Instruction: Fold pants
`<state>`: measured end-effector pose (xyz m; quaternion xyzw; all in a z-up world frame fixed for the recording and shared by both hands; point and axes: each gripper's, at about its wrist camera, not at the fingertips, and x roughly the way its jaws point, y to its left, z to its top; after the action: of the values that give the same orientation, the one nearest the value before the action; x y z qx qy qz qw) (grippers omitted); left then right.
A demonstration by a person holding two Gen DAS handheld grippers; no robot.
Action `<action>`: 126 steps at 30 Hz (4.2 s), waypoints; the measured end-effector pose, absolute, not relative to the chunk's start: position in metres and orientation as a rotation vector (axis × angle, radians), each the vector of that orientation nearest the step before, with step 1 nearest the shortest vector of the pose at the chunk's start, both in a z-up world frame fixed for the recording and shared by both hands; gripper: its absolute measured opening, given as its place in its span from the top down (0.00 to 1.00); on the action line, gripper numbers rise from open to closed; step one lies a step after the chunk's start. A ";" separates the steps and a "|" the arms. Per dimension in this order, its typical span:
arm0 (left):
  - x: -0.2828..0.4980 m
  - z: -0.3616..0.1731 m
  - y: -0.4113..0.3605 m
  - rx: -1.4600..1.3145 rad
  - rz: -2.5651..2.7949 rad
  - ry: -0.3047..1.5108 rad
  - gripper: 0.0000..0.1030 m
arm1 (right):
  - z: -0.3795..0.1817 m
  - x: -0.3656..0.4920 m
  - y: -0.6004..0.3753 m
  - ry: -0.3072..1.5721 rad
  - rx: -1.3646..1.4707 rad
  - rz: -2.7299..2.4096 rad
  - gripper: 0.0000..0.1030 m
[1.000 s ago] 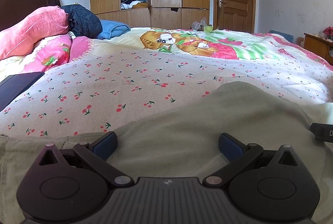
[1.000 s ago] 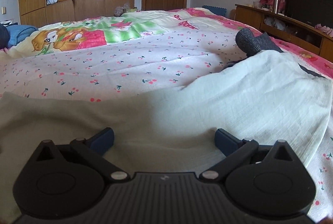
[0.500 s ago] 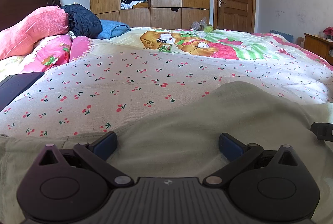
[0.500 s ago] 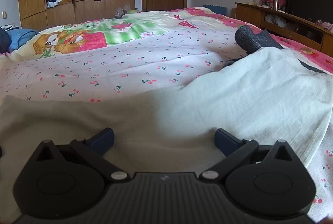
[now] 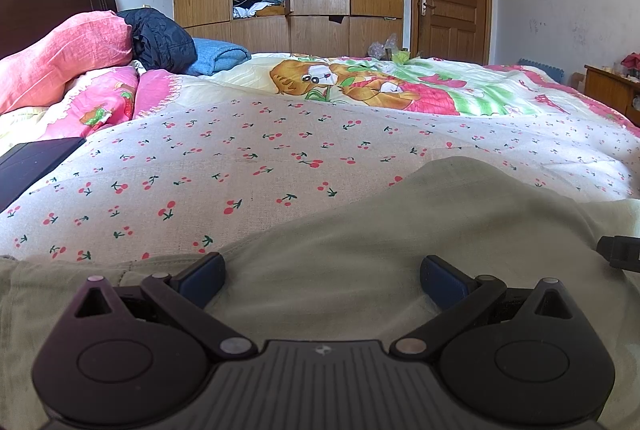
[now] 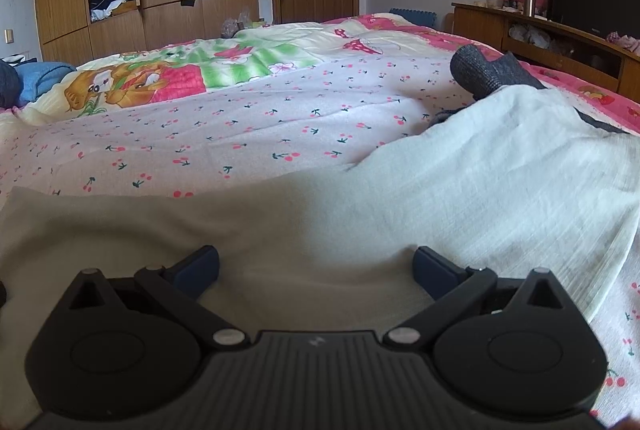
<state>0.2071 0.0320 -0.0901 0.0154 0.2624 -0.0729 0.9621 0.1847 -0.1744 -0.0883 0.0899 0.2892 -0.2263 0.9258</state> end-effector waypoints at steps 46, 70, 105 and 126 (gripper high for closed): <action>0.129 -0.034 -0.105 0.070 -0.621 0.691 0.00 | -0.069 0.037 -0.479 0.388 0.956 -0.452 0.89; 0.102 -0.014 0.075 -0.021 -0.391 0.602 0.00 | 0.053 0.180 -0.117 0.484 0.121 0.408 0.96; 0.108 -0.029 0.134 -0.169 -0.460 0.510 0.00 | -0.041 0.214 -0.100 0.909 0.755 0.315 0.37; 0.111 -0.042 0.153 -0.322 -0.349 0.578 0.42 | 0.003 0.263 0.070 1.024 0.217 0.696 0.83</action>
<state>0.1114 0.1532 -0.0423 -0.1573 0.2822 -0.1707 0.9309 0.2634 0.0699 0.0033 0.1013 0.4791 0.3256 0.8088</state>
